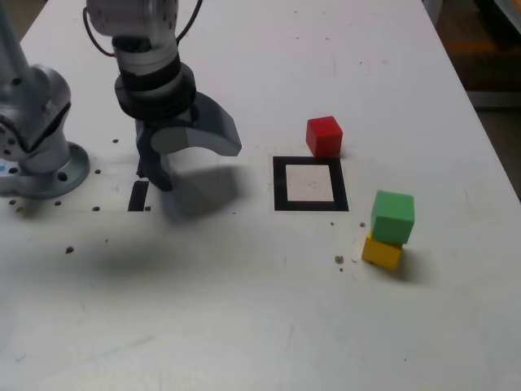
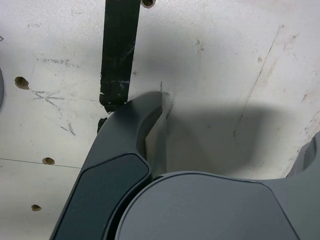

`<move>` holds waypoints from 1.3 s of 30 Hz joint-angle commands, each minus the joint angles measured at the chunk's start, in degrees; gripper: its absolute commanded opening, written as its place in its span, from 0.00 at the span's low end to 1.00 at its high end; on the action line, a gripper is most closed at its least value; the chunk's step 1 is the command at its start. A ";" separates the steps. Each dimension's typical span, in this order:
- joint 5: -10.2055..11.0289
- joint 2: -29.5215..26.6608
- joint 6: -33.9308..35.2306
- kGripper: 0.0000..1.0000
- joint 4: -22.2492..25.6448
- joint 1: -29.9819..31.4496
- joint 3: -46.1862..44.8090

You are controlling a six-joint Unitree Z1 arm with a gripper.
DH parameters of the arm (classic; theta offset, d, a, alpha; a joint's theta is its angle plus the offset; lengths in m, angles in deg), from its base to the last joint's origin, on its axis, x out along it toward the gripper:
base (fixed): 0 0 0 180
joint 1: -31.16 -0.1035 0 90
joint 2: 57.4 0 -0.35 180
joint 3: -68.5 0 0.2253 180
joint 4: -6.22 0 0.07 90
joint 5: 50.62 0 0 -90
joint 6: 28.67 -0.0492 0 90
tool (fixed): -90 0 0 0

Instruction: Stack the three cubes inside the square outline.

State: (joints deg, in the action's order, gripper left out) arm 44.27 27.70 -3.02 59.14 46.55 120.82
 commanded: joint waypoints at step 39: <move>-1.12 10.30 -15.96 0.93 32.55 -10.84 39.04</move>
State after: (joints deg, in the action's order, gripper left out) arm 43.45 37.24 -18.16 91.09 36.66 155.82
